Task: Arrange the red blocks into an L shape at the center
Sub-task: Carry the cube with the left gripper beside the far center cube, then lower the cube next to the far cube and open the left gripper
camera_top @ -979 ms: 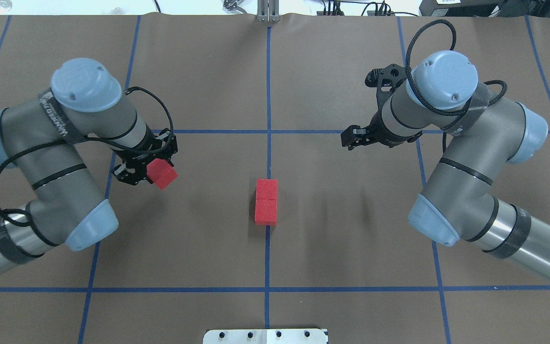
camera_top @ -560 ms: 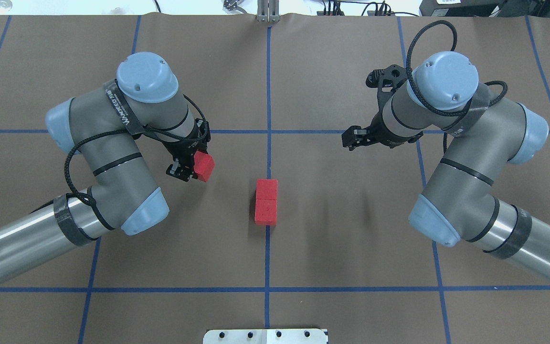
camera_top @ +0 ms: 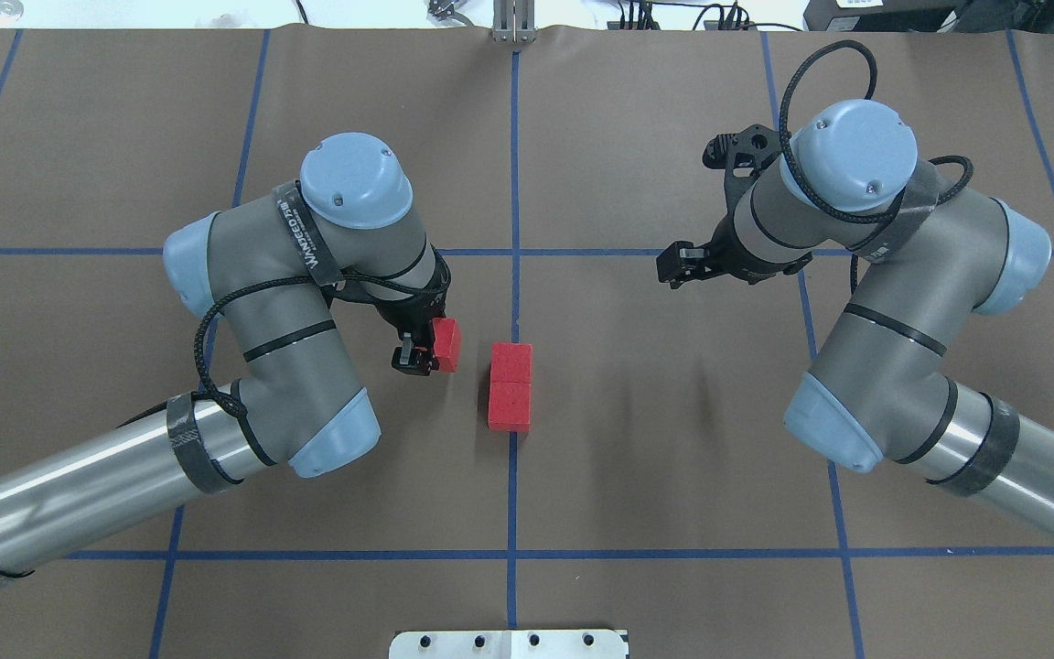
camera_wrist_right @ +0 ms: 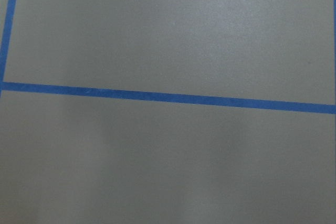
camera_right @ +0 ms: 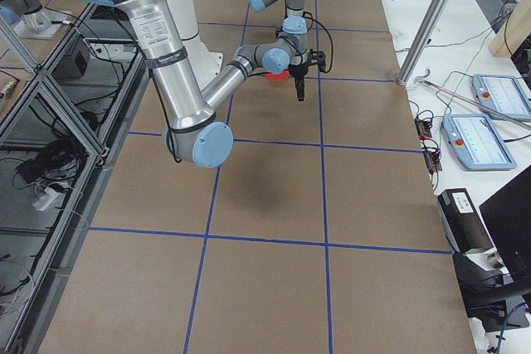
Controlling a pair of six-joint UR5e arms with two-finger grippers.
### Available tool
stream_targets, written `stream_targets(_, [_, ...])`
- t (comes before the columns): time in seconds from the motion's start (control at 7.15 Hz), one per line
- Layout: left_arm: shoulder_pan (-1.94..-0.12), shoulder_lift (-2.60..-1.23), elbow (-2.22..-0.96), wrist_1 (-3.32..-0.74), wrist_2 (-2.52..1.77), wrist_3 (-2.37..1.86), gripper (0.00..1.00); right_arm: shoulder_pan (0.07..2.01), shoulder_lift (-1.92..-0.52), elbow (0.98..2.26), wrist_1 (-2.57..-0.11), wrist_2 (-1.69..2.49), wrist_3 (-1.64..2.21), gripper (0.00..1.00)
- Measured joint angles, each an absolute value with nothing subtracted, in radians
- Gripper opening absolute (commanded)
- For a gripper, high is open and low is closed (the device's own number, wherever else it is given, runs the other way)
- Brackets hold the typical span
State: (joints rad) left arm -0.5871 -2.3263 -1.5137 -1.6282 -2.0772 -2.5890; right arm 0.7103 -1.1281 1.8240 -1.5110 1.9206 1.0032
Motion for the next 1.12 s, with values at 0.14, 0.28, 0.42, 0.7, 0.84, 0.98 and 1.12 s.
stream_targets(0.14, [-0.580,-2.352,-1.481,-1.633,-2.076,-2.599,0.00,0.710,-1.128,1.824,-1.511,1.921,1.003,1.00])
stream_targets(0.28, [-0.576,-2.365,-1.464,-1.641,-2.075,-2.606,0.00,0.710,-1.128,1.824,-1.511,1.921,1.003,1.00])
stream_targets(0.42, [-0.574,-2.369,-1.456,-1.645,-2.075,-2.610,0.00,0.710,-1.128,1.824,-1.511,1.921,1.003,1.00])
stream_targets(0.7, [-0.565,-2.371,-1.451,-1.648,-2.074,-2.614,0.00,0.710,-1.128,1.824,-1.511,1.921,1.003,1.00])
stream_targets(0.84, [-0.560,-2.371,-1.448,-1.648,-2.074,-2.616,0.00,0.710,-1.128,1.825,-1.511,1.921,1.004,1.00])
stream_targets(0.98, [-0.556,-2.371,-1.444,-1.650,-2.074,-2.619,0.00,0.710,-1.129,1.825,-1.511,1.921,1.004,1.00])
stream_targets(1.12, [-0.555,-2.372,-1.440,-1.653,-2.074,-2.627,0.00,0.710,-1.129,1.825,-1.511,1.921,1.005,1.00])
